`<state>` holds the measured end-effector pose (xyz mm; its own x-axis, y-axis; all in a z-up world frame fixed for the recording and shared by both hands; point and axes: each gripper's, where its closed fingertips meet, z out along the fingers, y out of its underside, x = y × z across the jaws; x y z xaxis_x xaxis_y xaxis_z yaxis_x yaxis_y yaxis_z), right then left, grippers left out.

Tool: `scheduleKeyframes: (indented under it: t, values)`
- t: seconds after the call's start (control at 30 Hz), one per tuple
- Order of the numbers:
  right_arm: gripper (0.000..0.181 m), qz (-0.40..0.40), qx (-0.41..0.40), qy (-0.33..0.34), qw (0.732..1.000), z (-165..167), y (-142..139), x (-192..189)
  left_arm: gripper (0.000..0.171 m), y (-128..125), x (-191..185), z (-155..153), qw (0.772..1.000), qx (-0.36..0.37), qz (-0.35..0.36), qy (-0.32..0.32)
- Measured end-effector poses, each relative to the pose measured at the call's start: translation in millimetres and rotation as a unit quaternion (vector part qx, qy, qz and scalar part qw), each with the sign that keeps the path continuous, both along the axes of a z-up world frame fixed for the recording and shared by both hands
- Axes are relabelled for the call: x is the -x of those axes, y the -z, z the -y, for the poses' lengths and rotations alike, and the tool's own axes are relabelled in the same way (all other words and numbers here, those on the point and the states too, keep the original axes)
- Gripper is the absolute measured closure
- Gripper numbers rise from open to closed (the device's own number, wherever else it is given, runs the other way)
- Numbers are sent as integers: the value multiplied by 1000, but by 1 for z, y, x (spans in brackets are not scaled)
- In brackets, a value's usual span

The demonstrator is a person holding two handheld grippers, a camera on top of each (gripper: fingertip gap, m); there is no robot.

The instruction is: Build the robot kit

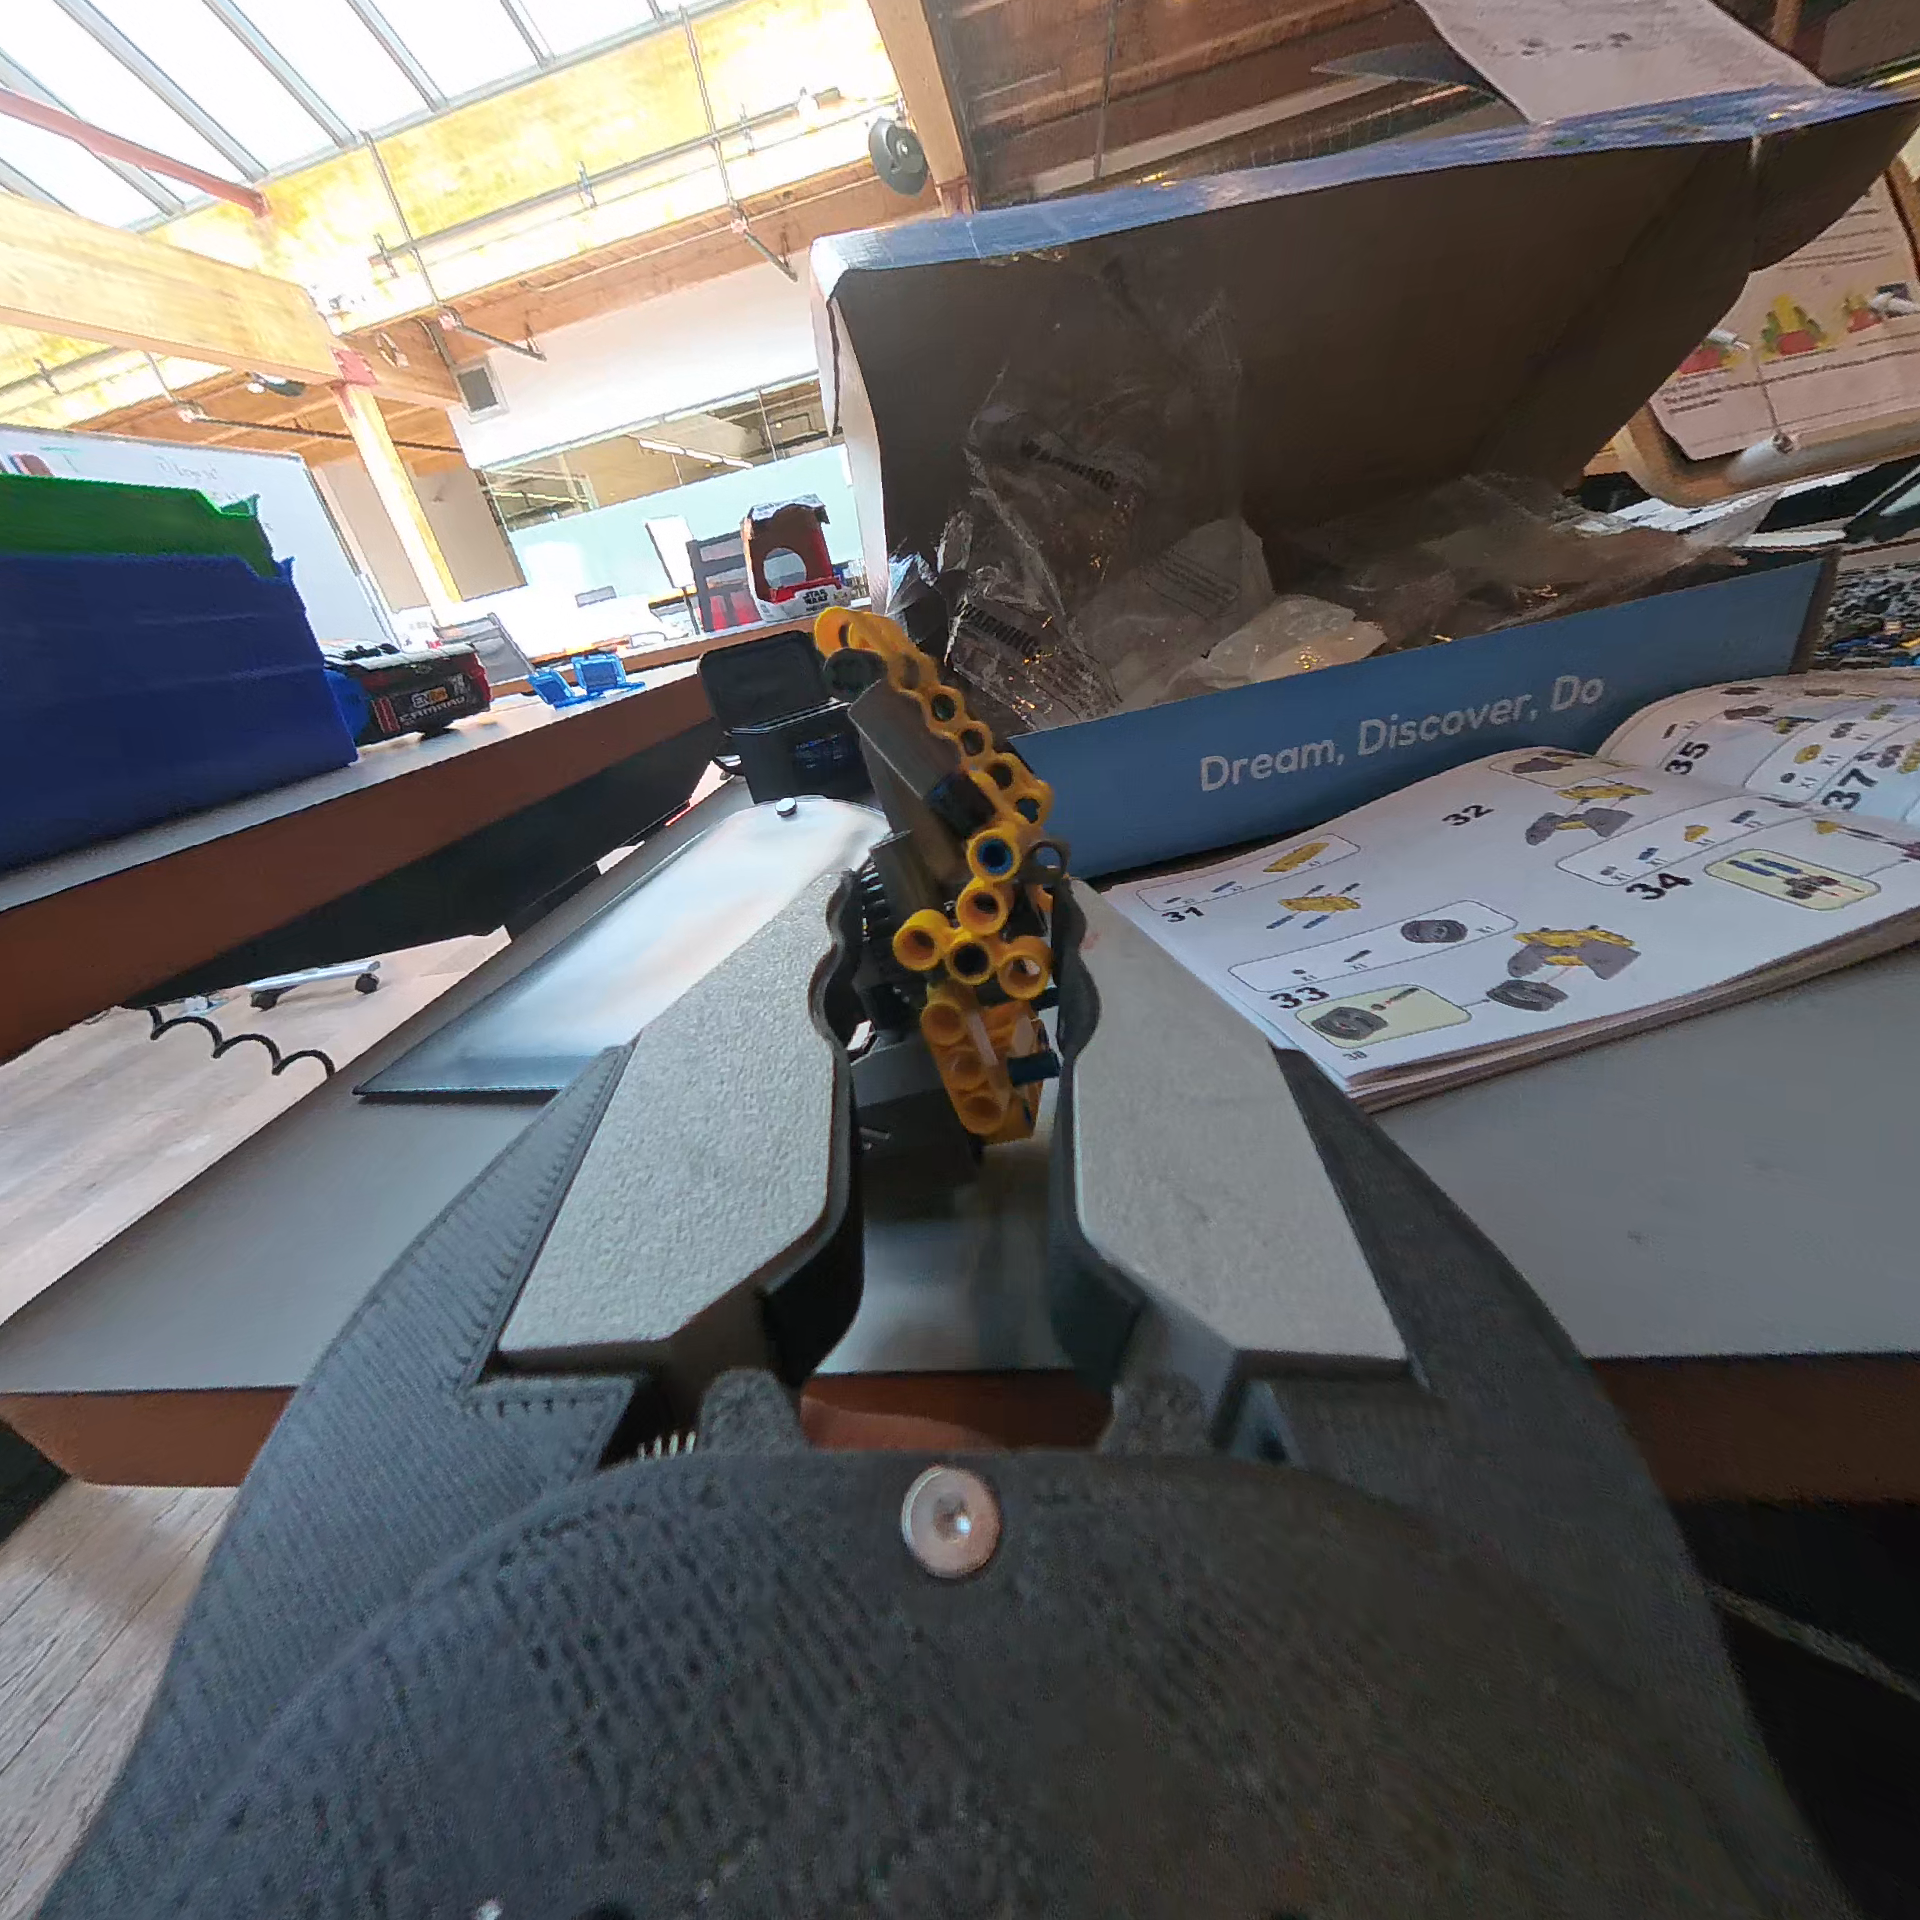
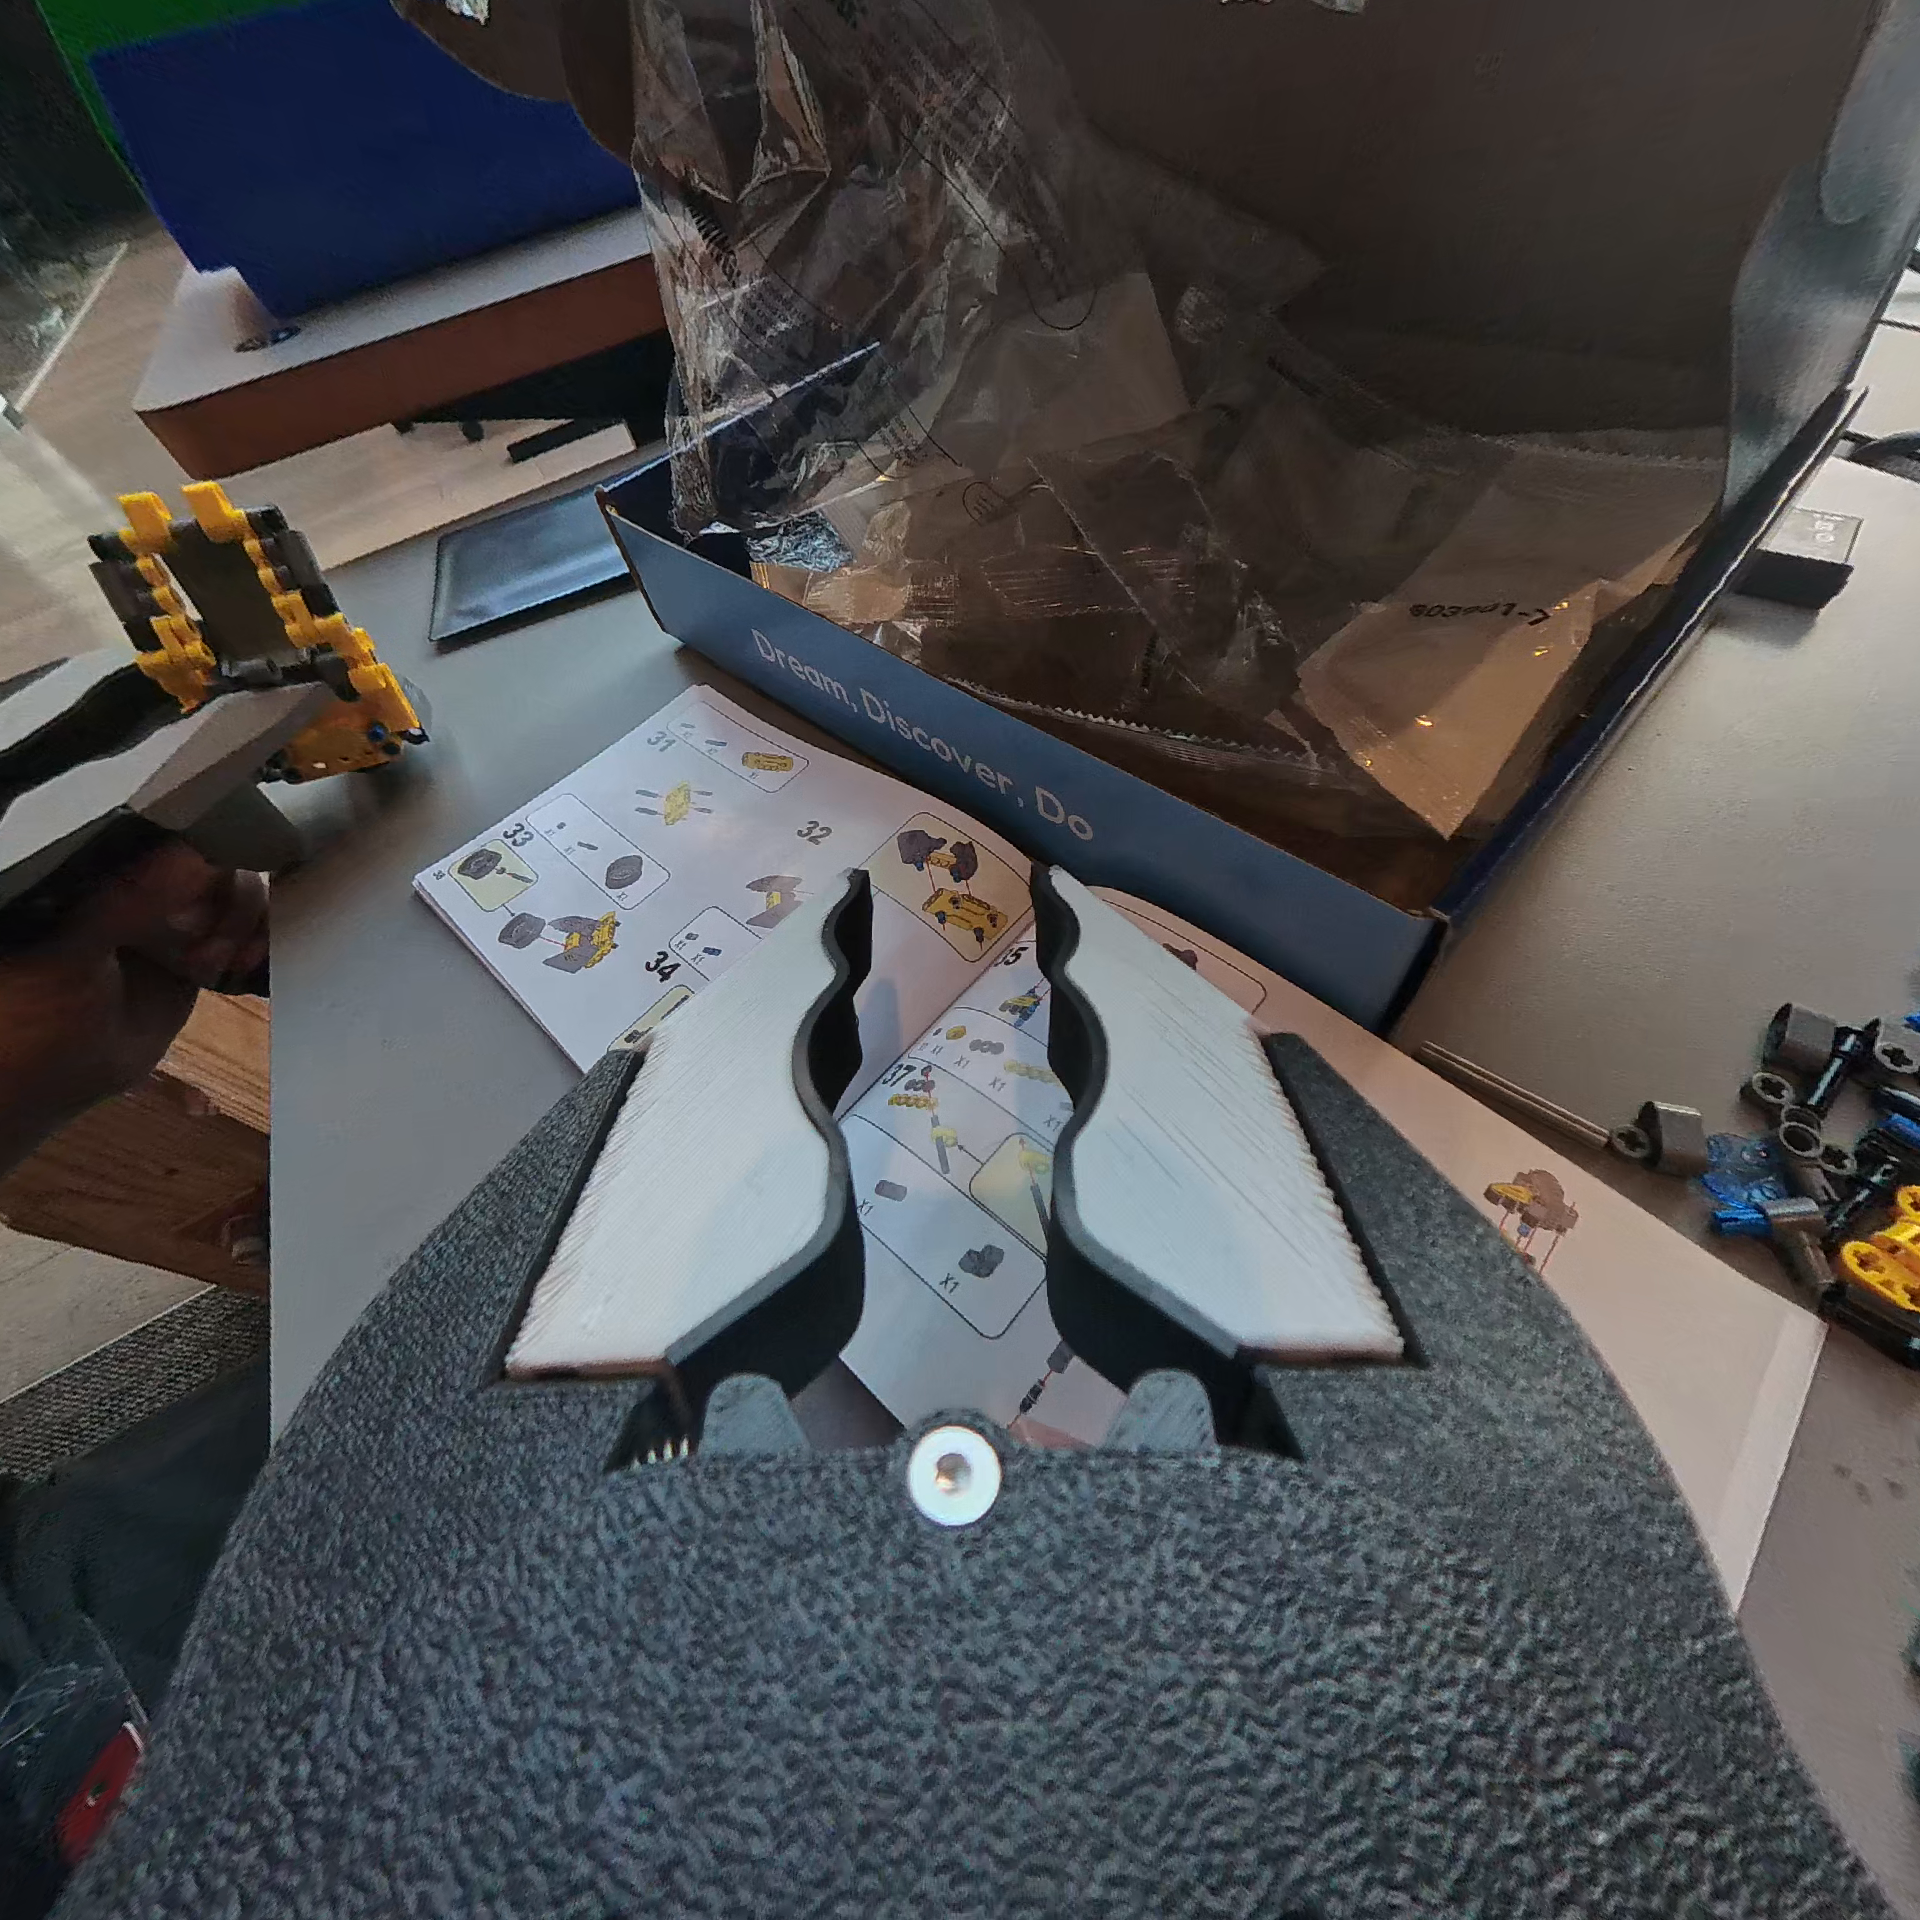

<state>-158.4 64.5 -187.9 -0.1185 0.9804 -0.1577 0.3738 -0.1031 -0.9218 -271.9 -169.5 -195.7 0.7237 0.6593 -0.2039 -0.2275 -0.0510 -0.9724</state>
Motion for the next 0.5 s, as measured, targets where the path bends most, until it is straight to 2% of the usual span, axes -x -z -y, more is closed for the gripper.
scheduleKeyframes:
  t: [0.5]
  values:
    - [151, -12, 4, 13, 1000, -8, -6, -2, 127, 5, -5, -11, 999, 21, 42, 27]
